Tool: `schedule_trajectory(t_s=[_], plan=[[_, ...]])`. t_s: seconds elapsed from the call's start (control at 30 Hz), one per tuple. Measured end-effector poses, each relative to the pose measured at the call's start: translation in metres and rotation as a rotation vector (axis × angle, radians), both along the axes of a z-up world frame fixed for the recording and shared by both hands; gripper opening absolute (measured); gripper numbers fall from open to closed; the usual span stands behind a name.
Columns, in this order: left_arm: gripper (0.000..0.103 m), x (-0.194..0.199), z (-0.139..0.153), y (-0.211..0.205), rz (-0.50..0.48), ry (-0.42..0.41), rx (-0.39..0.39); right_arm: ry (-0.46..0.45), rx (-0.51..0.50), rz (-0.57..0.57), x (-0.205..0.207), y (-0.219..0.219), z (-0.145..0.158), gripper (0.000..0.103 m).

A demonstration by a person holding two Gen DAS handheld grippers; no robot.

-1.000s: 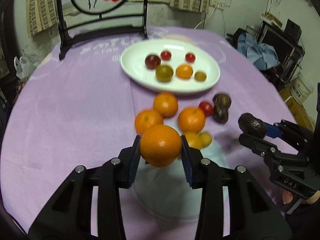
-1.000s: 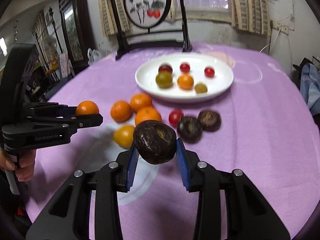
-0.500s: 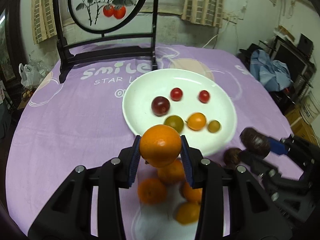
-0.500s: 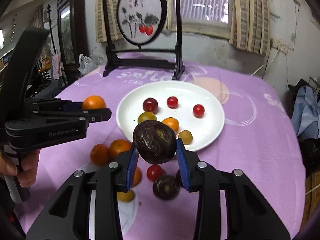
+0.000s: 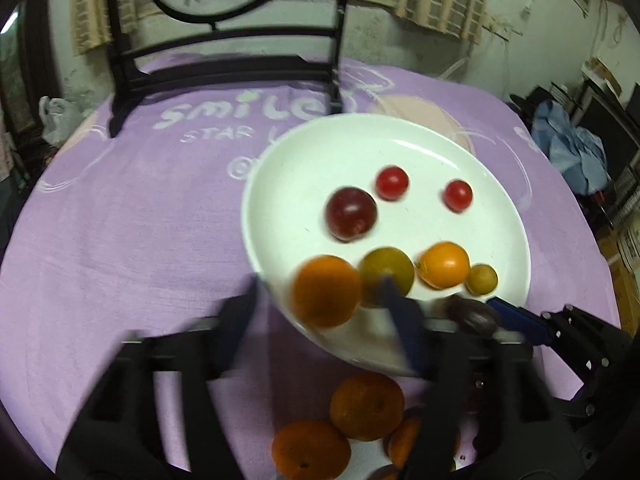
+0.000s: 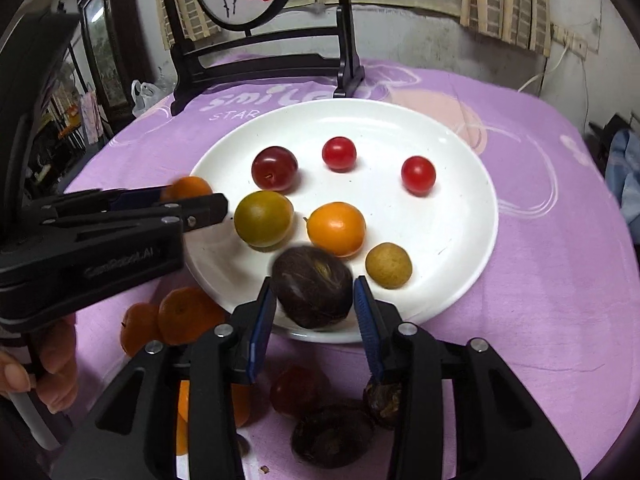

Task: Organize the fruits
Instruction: 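Set the brown fruit on the plate with the right gripper while the left gripper releases the orange there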

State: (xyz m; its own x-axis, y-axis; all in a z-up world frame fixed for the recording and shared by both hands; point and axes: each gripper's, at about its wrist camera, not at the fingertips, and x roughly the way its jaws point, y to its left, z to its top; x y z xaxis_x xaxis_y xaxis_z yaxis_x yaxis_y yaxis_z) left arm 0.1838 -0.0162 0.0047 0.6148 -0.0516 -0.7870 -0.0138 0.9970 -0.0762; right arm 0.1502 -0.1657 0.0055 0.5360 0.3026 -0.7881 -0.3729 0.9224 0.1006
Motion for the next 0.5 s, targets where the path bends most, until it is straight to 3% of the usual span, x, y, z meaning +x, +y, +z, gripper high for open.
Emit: schedule_trajectory(t_s=[0.07,0.5], plan=[[0.08,-0.006,0.007,0.0,0.003,-0.037,0.01,-0.02,-0.006,-0.004,-0.004,-0.002,0.003,0.051],[0.088,-0.071,0.012,0.018,0.008,-0.045,-0.025,-0.072,0.026,-0.021,-0.07,-0.037,0.022,0.055]])
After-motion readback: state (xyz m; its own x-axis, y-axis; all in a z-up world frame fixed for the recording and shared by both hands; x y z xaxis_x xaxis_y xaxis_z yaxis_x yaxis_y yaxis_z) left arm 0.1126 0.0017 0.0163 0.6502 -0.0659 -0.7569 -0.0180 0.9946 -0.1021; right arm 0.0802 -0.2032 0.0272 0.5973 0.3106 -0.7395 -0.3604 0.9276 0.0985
